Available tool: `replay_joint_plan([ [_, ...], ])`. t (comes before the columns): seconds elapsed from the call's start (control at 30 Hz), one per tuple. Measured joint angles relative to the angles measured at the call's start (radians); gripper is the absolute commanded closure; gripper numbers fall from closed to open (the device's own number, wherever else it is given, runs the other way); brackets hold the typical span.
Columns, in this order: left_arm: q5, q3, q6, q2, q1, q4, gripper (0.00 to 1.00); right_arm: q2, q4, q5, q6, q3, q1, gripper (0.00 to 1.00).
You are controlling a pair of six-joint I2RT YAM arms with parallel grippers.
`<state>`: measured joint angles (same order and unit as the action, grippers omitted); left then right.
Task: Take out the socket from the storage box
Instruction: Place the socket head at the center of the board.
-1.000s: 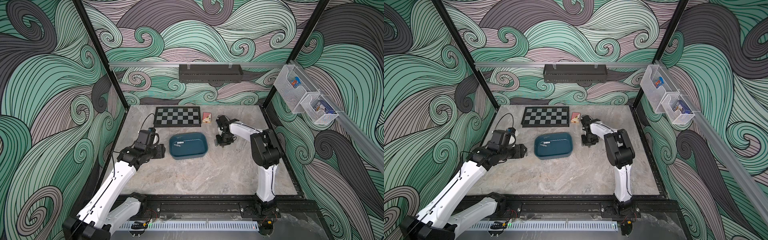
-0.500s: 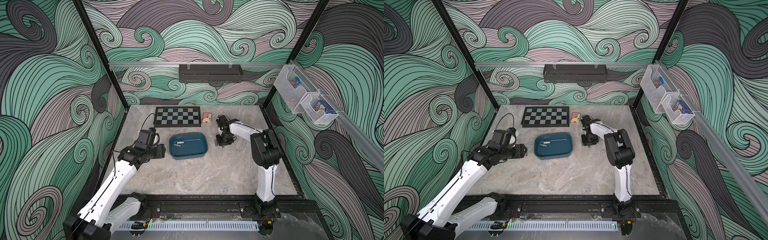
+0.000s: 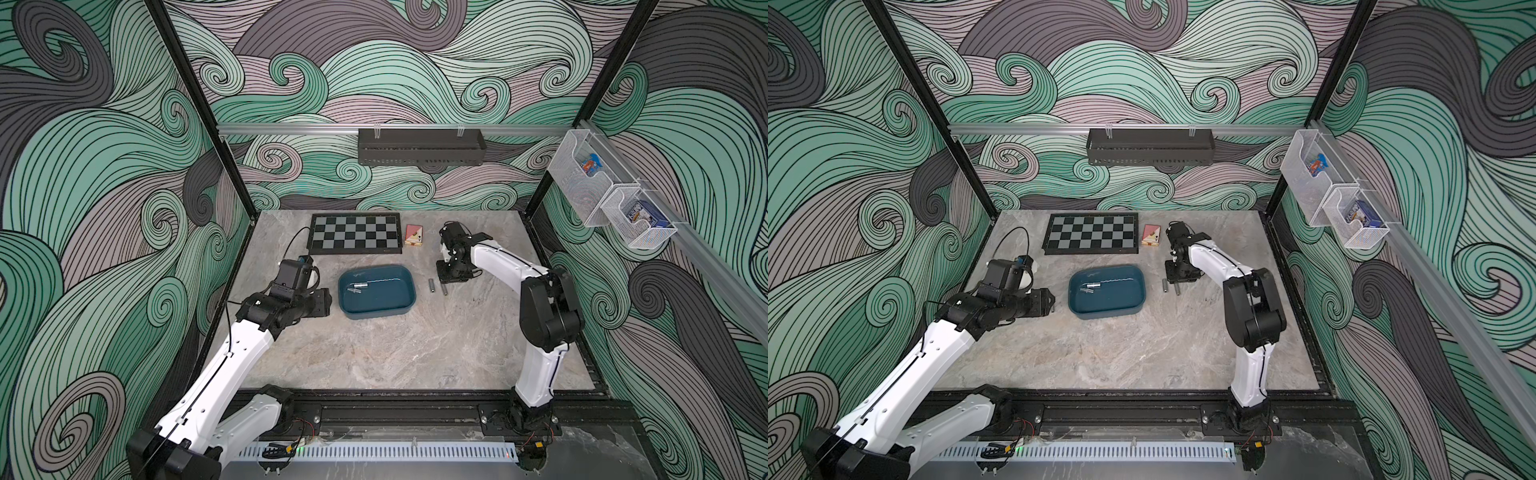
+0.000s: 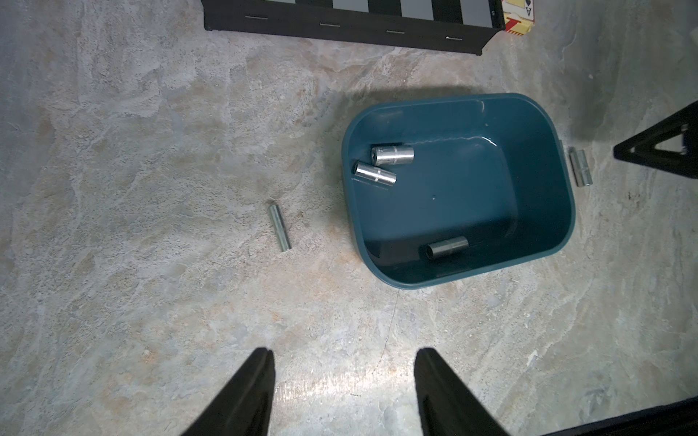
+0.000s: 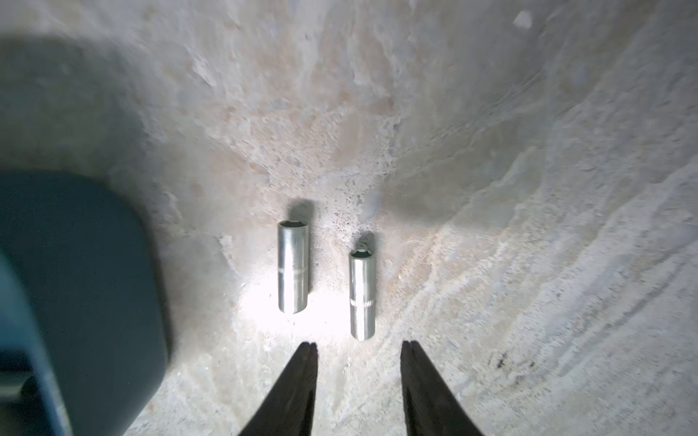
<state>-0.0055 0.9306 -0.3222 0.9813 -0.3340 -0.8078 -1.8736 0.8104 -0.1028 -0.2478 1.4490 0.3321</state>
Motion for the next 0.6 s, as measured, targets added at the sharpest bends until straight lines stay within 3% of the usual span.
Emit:
replay_joint_plan([
  [0.27, 0.014, 0.014, -0.050, 0.086, -0.064, -0.004, 0.37, 0.198, -0.019, 0.050, -0.046, -0.079, -0.006, 0.57],
  [0.43, -0.097, 0.205, -0.209, 0.277, -0.216, -0.039, 0.35, 0.304, -0.042, 0.103, -0.073, -0.178, -0.005, 0.56],
  [0.6, -0.154, 0.378, -0.367, 0.517, -0.253, -0.042, 0.34, 0.368, -0.077, 0.135, -0.096, -0.238, -0.005, 0.56],
])
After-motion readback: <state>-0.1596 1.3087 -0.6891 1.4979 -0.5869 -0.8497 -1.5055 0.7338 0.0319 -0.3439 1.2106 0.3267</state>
